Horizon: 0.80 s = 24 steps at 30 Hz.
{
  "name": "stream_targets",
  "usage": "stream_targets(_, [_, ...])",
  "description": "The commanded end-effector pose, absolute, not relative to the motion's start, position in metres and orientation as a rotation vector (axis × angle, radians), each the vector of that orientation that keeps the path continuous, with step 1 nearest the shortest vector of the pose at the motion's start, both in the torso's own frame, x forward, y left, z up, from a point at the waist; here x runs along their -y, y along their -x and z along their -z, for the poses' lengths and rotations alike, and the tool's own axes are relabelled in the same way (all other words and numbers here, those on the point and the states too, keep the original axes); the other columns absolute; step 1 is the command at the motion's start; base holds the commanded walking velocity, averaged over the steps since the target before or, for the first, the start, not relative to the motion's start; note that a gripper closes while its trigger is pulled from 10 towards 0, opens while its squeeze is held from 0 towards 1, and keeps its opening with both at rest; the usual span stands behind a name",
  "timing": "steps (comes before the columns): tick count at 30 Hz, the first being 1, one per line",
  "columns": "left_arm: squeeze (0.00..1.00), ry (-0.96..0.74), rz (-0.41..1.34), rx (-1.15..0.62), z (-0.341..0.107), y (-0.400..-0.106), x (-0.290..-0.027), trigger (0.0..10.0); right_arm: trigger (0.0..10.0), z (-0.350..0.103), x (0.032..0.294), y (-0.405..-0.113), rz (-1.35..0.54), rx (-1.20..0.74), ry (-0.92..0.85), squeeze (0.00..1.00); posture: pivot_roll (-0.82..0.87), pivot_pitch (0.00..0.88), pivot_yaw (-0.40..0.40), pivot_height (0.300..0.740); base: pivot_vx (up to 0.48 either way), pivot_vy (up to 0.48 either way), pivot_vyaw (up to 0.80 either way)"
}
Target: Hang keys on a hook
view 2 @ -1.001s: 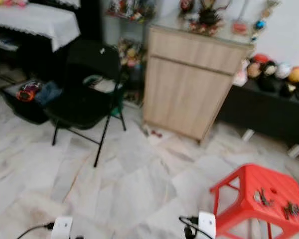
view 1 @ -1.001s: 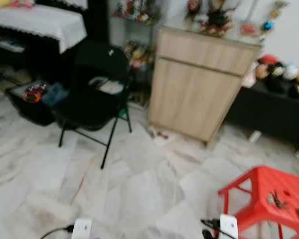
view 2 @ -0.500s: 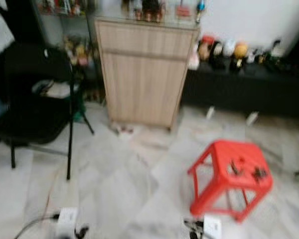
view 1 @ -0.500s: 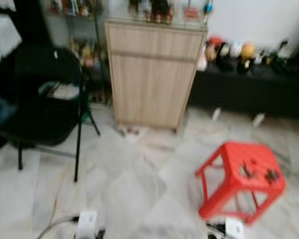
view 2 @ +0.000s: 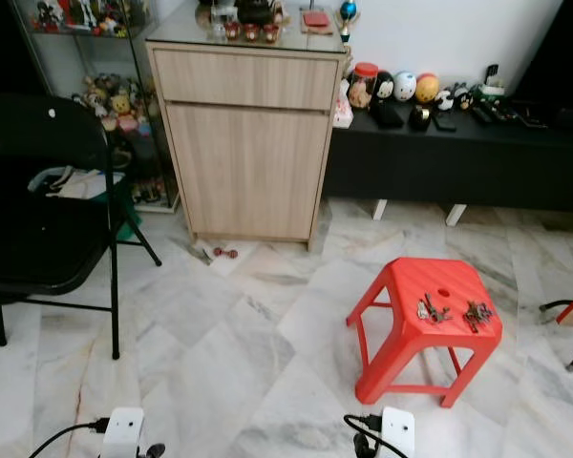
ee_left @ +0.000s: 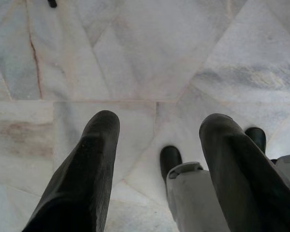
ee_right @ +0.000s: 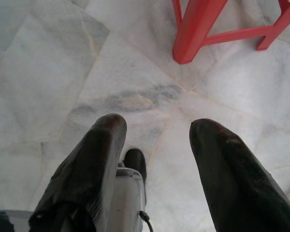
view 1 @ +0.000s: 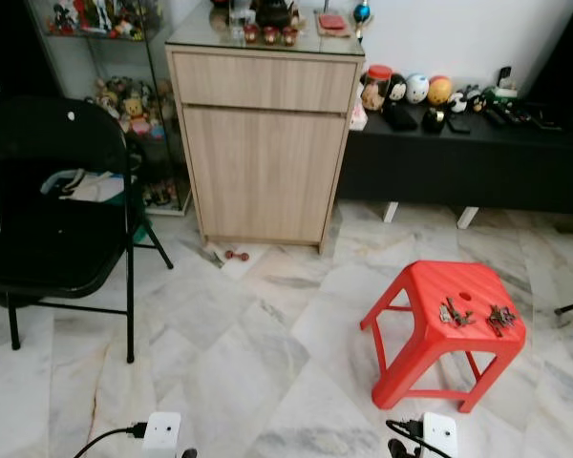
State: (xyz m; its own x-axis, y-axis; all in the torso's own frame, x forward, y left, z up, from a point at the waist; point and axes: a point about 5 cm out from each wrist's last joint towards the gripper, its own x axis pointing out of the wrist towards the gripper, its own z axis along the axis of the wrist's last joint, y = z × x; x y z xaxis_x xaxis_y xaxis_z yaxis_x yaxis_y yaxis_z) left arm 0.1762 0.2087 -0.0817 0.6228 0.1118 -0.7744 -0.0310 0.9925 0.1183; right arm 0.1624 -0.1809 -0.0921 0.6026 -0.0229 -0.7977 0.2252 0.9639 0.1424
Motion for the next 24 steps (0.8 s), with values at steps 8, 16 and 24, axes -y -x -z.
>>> stream_targets(8, [0.00,-0.105,-0.056,-0.903,0.0829,-0.1761,-0.2031,10.0,10.0,0.0907,0.1855,-0.1634,0.165,-0.895,-0.243,0.00,0.05,0.000,-0.066,0.740,0.000,-0.271,0.00])
stream_targets(16, [0.00,-0.099,-0.060,-0.908,0.0842,-0.1735,-0.2025,10.0,10.0,0.0902,0.1858,-0.1644,0.167,-0.888,-0.244,0.00,0.06,0.000,-0.069,0.740,0.000,-0.270,0.00])
stream_targets(24, [0.00,-0.088,-0.068,-0.906,0.0840,-0.1739,-0.2022,10.0,10.0,0.0889,0.1861,-0.1665,0.167,-0.873,-0.249,0.00,0.06,0.000,-0.073,0.740,0.000,-0.271,0.00])
